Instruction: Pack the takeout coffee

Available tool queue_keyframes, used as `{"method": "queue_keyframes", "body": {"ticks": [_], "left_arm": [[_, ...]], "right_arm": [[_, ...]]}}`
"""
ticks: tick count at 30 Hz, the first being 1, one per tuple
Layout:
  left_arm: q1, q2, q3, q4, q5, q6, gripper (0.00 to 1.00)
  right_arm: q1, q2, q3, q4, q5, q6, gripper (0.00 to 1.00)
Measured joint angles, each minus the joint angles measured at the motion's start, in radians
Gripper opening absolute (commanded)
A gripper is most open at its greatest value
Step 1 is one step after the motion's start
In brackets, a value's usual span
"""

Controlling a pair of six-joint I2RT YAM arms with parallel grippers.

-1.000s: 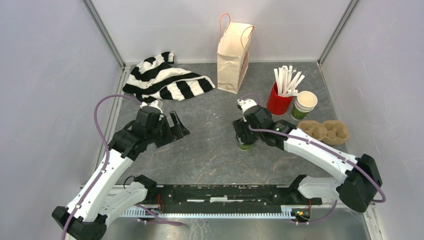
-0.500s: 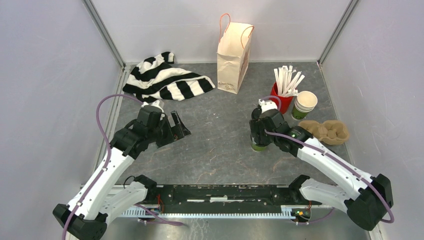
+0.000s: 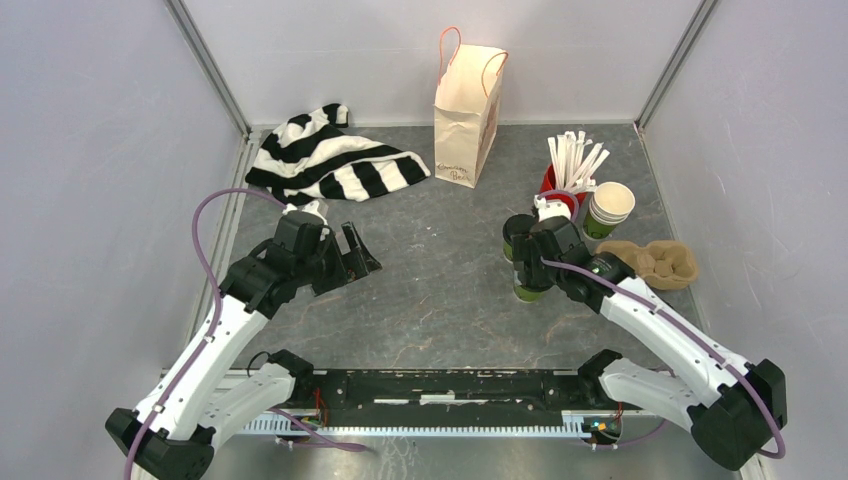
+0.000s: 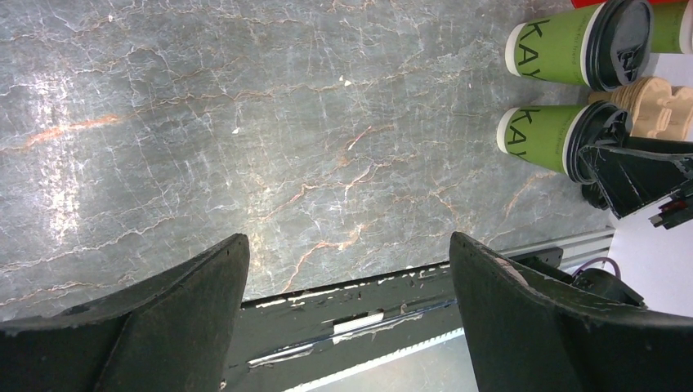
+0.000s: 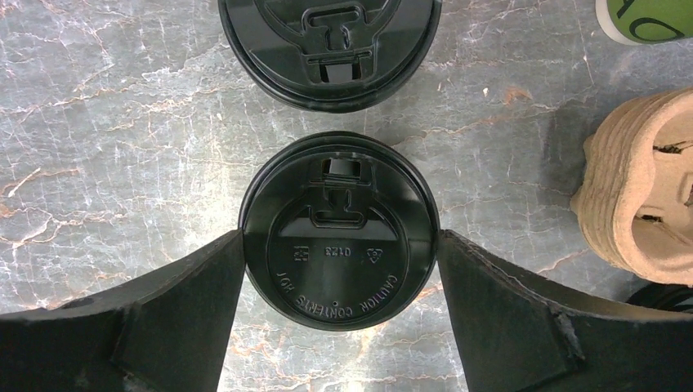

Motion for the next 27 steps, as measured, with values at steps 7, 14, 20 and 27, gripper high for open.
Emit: {"method": "queue_keyframes", "body": {"ticks": [7,14,20,27], "left_arm": [[0.0,0.0,0.017,-0.011,0.0,0.001,0.98],[0.0,0.001,0.037,-0.016,0.0,0.001,0.98],[0.0,0.014,0.071,-0.011,0.01,0.006,0.98],[0.0,0.085,0.122,-0.018,0.047,0.067,0.98]], "right_arm": [[-0.005,0.018,0.05,-0.089,-0.011,-0.025,0.98],[-0.006,0.039,0.077,-0.181,-0.019,-0.067,0.98],[-0.006,0.041,0.08,-0.194,-0.018,-0.079,0.98],[-0.026,0.05,0.08,-0.174,-0.044,-0.072,0.98]]}}
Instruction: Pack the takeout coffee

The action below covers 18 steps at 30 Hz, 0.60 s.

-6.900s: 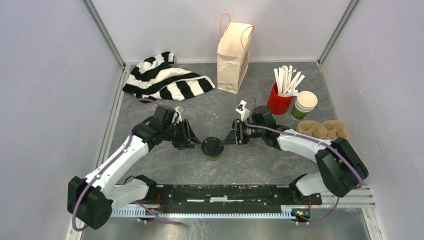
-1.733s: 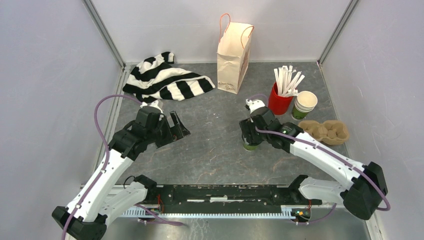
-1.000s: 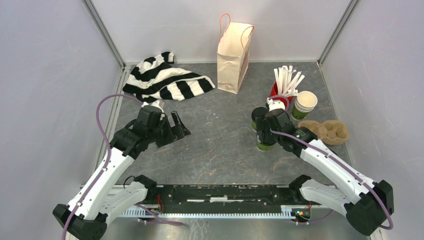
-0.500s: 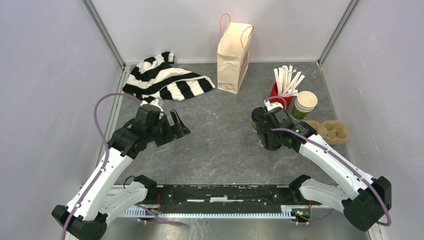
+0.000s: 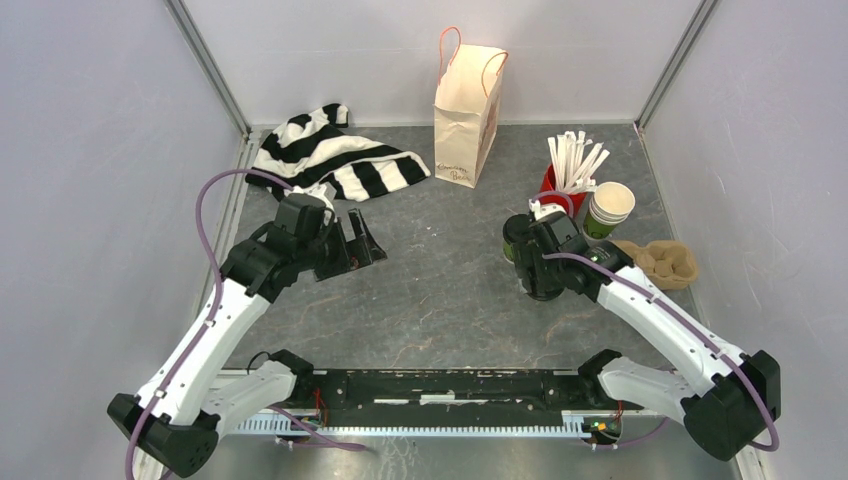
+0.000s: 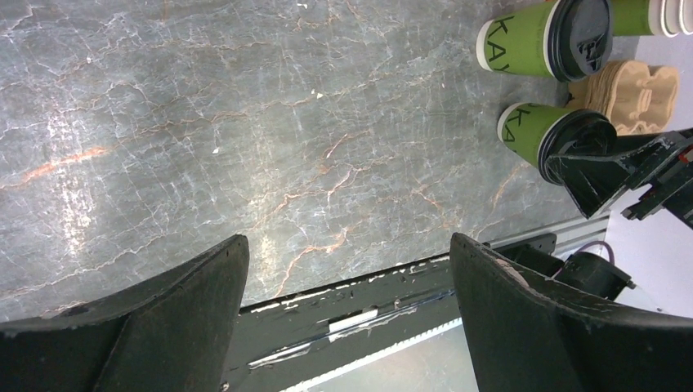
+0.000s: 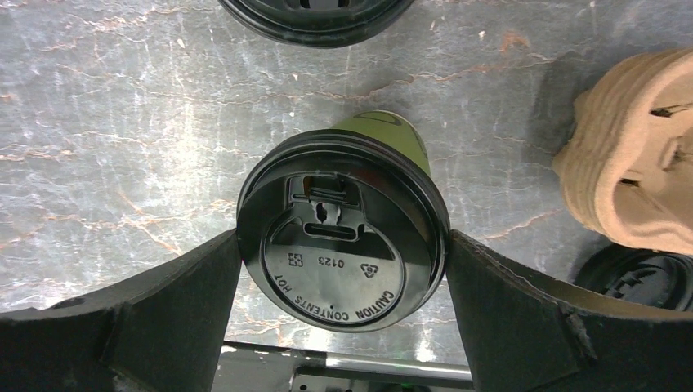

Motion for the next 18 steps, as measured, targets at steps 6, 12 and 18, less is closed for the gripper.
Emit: {"method": "queue_keyframes", "body": {"ticks": [6,12,18], "left_arm": [[0.0,0.011,0.021,-0.008,0.034,0.016,0.98],[0.0,-0.003,0.021,-0.037,0.056,0.016,0.98],[0.0,-0.003,0.021,-0.039,0.062,0.016,0.98]], "right_arm": [[-0.074,0.008,0.0,0.029,-0.116,0.012,0.97],[-0.147,-0.008,0.0,0.031,-0.208,0.017,0.98],[-0.182,-0.02,0.0,0.024,-0.249,0.011,0.98]]}}
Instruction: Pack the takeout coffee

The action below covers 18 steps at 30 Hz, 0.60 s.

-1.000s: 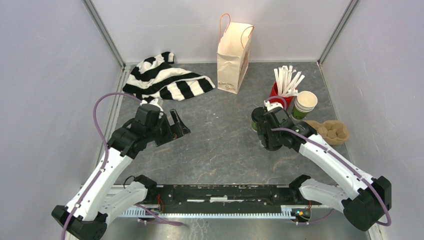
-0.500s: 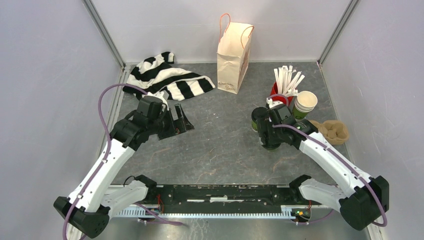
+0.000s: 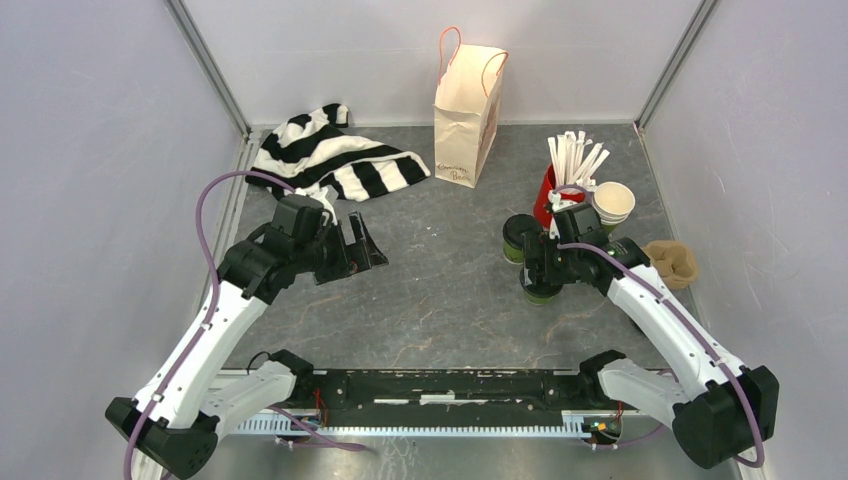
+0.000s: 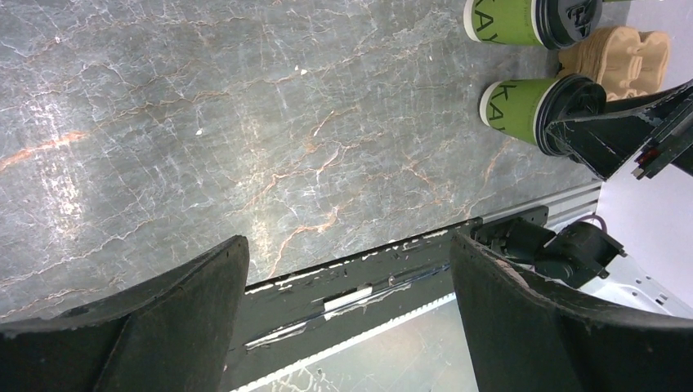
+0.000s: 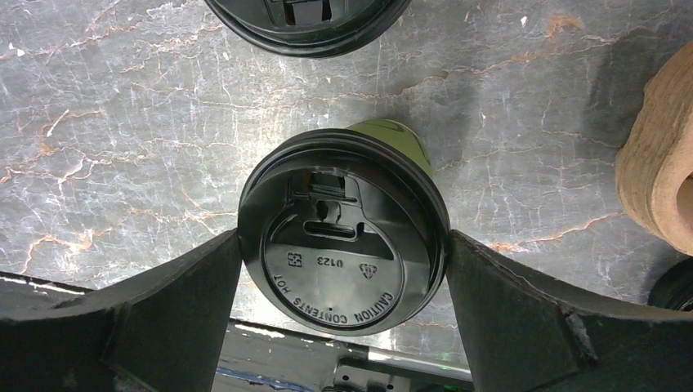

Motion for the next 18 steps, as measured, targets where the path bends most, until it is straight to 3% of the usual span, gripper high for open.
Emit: {"method": "queue_keyframes", "body": {"ticks": [18], "left_arm": [[0.0,0.04,0.0,0.003,0.042,0.0,0.98]], "right_arm": [[-0.035,0.009,0.045,-0.035,-0.001,-0.045,0.98]]}}
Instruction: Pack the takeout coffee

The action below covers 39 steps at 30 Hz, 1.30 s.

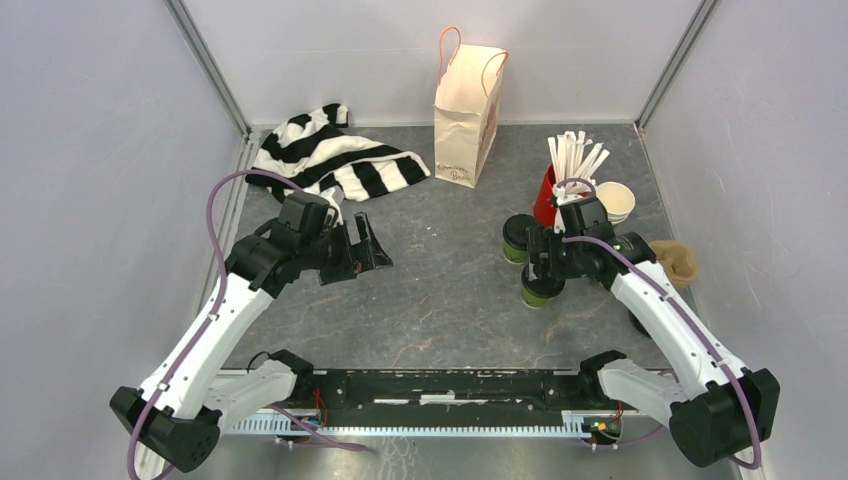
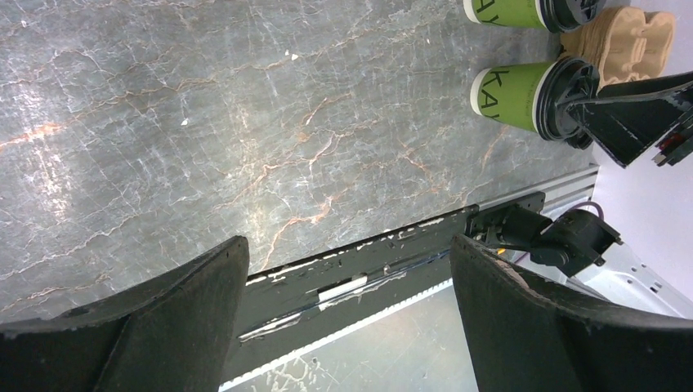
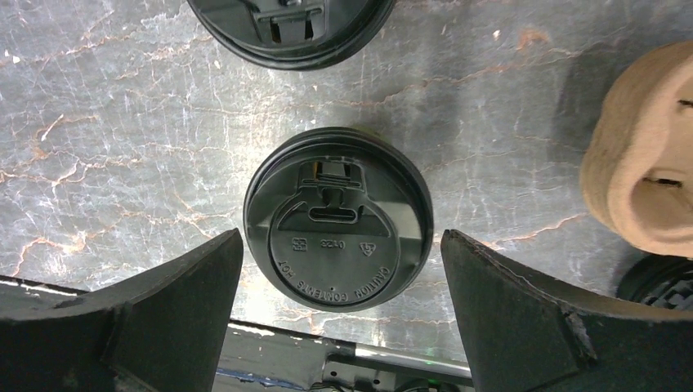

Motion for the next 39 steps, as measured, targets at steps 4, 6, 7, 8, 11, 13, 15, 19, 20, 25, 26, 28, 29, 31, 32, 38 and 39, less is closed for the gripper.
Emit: {"method": "queue_keyframes", "body": {"ticks": [4,6,7,8,11,13,15,19,20,25,26,28,29,31,32,38,39], "left_arm": [[0.0,0.001,-0.001,0.003,0.008,0.0,0.98],[0.0,0.001,-0.001,0.007,0.009,0.0,0.98],[0.0,0.001,-0.001,0.009,0.01,0.0,0.98],[0.0,0.0,-0.001,0.011,0.012,0.0,0.98],[0.0,-0.004,-0.001,0.015,0.032,0.0,0.98],[0.0,-0.012,-0.001,0.014,0.047,0.0,0.99],[0.0,-0.024,0.002,0.005,0.062,0.002,0.99],[0.0,-0.038,0.038,-0.032,0.087,0.02,0.99],[0.0,-0.045,0.045,-0.038,0.09,0.03,1.0],[0.0,-0.106,0.054,-0.068,0.109,0.064,1.0],[0.0,-0.118,0.054,-0.071,0.111,0.067,1.0],[0.0,-0.132,0.063,-0.085,0.111,0.078,1.0],[0.0,-0.13,0.077,-0.1,0.11,0.082,1.0],[0.0,-0.116,0.117,-0.12,0.103,0.098,1.0],[0.0,-0.103,0.14,-0.127,0.098,0.108,1.0],[0.0,-0.014,0.236,-0.144,0.029,0.173,1.0],[0.0,-0.001,0.242,-0.143,0.018,0.18,1.0]], "right_arm": [[-0.002,0.0,0.031,-0.025,0.028,-0.013,0.98],[-0.002,0.0,0.053,-0.041,0.042,-0.023,0.98],[-0.003,0.0,0.067,-0.047,0.047,-0.028,0.98],[-0.003,0.0,0.079,-0.048,0.051,-0.032,0.98],[-0.003,-0.003,0.116,-0.05,0.051,-0.042,0.98],[-0.003,-0.003,0.137,-0.052,0.042,-0.042,0.98],[-0.003,-0.003,0.158,-0.054,0.014,-0.031,0.98],[-0.003,-0.003,0.187,-0.022,-0.059,0.02,0.98],[-0.003,-0.003,0.191,0.002,-0.081,0.041,0.98],[-0.003,0.009,0.193,0.152,-0.129,0.141,0.98],[-0.003,0.011,0.188,0.216,-0.122,0.173,0.98],[-0.003,0.011,0.177,0.317,-0.101,0.226,0.98],[-0.003,0.015,0.176,0.362,-0.086,0.25,0.98],[-0.003,0.039,0.178,0.463,-0.048,0.293,0.98],[-0.003,0.06,0.184,0.504,-0.029,0.308,0.98],[-0.003,0.249,0.261,0.739,0.04,0.305,0.98],[-0.003,0.288,0.29,0.772,0.045,0.289,0.98]]}}
